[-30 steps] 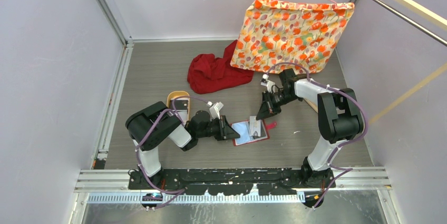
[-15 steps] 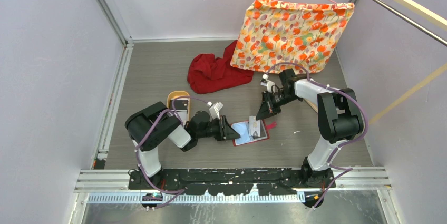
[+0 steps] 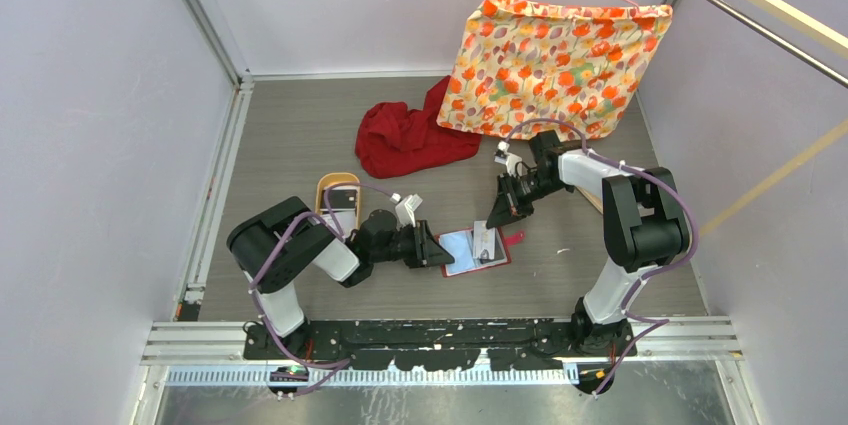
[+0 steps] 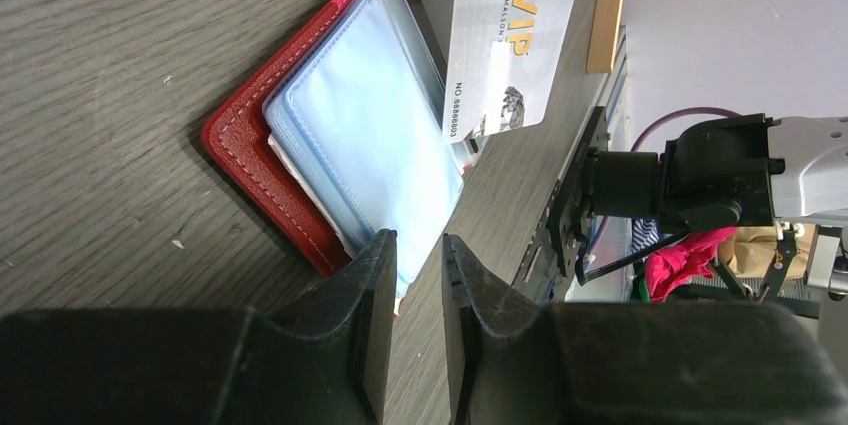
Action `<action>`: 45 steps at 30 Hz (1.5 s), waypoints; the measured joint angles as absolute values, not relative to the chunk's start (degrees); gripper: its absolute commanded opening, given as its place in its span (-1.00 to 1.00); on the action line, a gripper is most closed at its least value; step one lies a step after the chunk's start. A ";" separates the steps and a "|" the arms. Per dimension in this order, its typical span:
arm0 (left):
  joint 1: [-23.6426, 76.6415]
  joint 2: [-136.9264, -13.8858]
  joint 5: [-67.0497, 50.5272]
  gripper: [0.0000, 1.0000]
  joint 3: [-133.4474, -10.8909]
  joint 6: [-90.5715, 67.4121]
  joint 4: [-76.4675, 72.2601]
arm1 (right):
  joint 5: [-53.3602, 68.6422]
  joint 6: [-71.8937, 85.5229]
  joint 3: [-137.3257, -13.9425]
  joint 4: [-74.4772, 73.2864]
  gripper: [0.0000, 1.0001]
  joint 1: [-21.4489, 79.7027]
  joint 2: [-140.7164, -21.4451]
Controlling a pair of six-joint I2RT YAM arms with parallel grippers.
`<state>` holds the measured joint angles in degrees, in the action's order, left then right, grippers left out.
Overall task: Put the credit cards into the card holder
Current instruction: Insert the credit card into the card holder.
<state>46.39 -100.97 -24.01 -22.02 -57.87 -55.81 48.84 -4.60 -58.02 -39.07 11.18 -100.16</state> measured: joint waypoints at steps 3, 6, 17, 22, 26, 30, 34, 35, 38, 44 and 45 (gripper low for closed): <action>46.39 -100.97 -24.03 -0.49 -22.02 -57.89 -55.83 | 48.58 -4.56 -58.02 -39.05 -0.98 11.46 -100.16; 46.39 -100.97 -24.03 -0.47 -22.02 -57.89 -55.81 | 48.56 -4.38 -58.02 -39.03 -0.98 11.90 -100.40; 46.37 -99.79 -23.73 -0.41 -21.78 -57.71 -54.15 | 49.04 -4.32 -58.02 -39.07 -0.98 12.14 -101.51; 46.39 -97.12 -22.96 -0.39 -21.67 -56.55 -50.63 | 49.39 -3.84 -58.02 -38.81 -0.98 11.86 -101.51; 46.39 -94.89 -22.09 -0.38 -21.67 -55.46 -47.22 | 49.63 -2.83 -57.98 -38.09 -0.98 11.46 -101.51; 46.39 -93.89 -21.78 -0.38 -21.67 -54.89 -45.12 | 49.63 -1.65 -57.63 -36.56 -0.98 11.03 -101.51; 46.39 -93.86 -21.56 -0.38 -21.67 -54.81 -44.16 | 49.58 0.10 -56.75 -35.03 -0.98 10.85 -101.51; 46.37 -93.86 -21.56 -0.38 -21.67 -54.81 -44.01 | 49.58 0.49 -56.62 -34.72 -0.98 10.81 -101.58; 46.37 -93.84 -21.54 -0.38 -21.67 -54.81 -43.81 | 49.74 1.50 -56.62 -34.04 -0.98 10.79 -102.04; 46.37 -93.51 -21.21 -0.43 -21.69 -54.61 -42.87 | 50.59 2.61 -56.60 -33.34 -0.98 10.46 -102.69; 46.37 -93.38 -21.04 -0.44 -21.74 -54.54 -42.50 | 50.87 2.90 -56.55 -33.21 -0.98 10.31 -102.69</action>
